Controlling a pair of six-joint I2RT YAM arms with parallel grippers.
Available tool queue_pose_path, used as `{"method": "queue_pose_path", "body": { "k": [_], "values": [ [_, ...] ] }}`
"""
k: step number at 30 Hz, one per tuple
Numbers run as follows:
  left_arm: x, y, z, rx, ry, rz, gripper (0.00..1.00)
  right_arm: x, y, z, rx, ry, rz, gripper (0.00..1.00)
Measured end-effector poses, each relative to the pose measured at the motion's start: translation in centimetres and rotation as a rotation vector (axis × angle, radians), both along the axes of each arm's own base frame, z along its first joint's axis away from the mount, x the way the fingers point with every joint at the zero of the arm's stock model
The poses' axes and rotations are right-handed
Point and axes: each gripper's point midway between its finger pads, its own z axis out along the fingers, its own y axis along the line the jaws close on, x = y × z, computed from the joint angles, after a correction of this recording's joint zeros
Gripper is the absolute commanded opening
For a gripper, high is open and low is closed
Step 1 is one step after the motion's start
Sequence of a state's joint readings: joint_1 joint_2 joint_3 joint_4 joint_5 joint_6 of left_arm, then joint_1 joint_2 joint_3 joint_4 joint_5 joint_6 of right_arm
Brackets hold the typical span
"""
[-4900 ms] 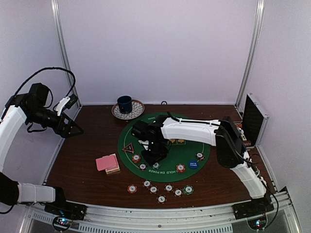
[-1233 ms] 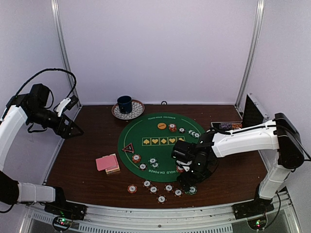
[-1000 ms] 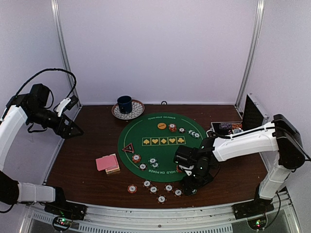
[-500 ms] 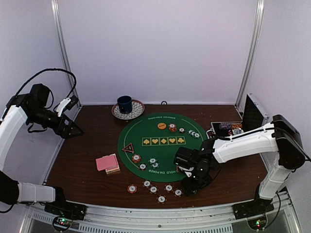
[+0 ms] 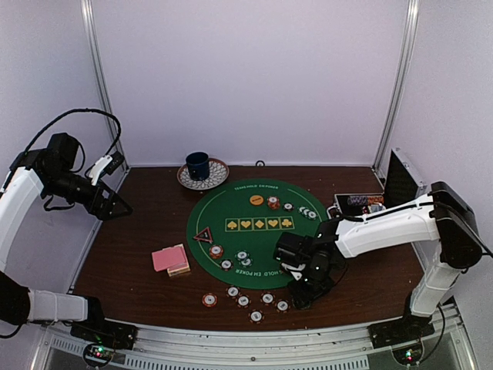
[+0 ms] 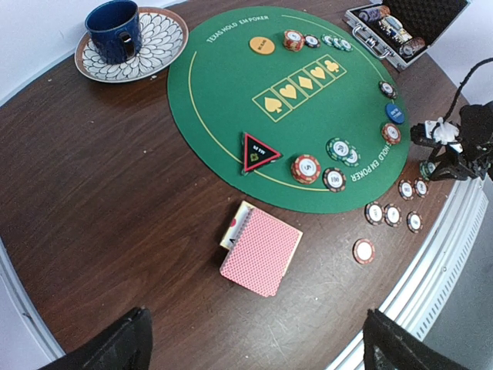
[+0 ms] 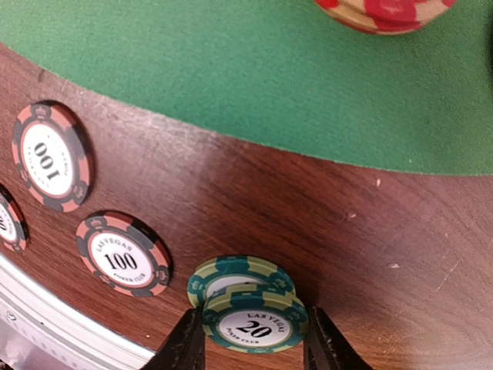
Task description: Distribute texas hold em gaming equipment
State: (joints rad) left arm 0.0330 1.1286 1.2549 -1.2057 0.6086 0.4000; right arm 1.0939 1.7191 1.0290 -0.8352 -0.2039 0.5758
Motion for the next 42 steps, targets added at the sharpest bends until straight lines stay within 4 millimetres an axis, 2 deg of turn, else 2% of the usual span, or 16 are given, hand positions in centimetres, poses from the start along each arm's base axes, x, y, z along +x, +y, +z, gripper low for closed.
{"method": "queue_pose_path", "body": {
  "k": [7, 12, 17, 21, 24, 29, 34, 37, 42],
  "values": [
    [0.0, 0.0, 0.0, 0.001, 0.0, 0.0, 0.98, 0.2, 0.2, 1.1, -0.005, -0.005, 0.006, 0.35],
    [0.0, 0.0, 0.0, 0.001, 0.0, 0.0, 0.98, 1.2, 0.8, 3.7, -0.008, -0.038, 0.024, 0.35],
    [0.0, 0.0, 0.0, 0.002, -0.001, -0.002, 0.97, 4.4, 2.1, 7.4, 0.046, -0.1, 0.007, 0.35],
    [0.0, 0.0, 0.0, 0.001, -0.001, -0.002, 0.98, 8.6, 1.3, 9.0, 0.059, -0.147, -0.052, 0.35],
    [0.0, 0.0, 0.0, 0.001, -0.001, -0.002, 0.98, 11.7, 0.7, 8.5, 0.044, -0.163, -0.089, 0.35],
    [0.0, 0.0, 0.0, 0.001, -0.003, -0.002, 0.98, 15.5, 0.3, 5.1, -0.019, -0.145, -0.114, 0.34],
    [-0.1, 0.0, 0.1, 0.004, -0.007, -0.004, 0.98, 16.2, 0.9, 1.7, -0.055, -0.112, -0.098, 0.34],
    [-0.2, 0.0, -0.1, 0.007, -0.009, -0.011, 0.98, 16.3, 1.1, 1.1, -0.057, -0.108, -0.097, 0.34],
    [-0.7, -0.2, -1.1, 0.005, 0.016, -0.035, 0.98, 16.9, 1.5, 1.1, -0.037, -0.126, -0.102, 0.36]
  ]
}}
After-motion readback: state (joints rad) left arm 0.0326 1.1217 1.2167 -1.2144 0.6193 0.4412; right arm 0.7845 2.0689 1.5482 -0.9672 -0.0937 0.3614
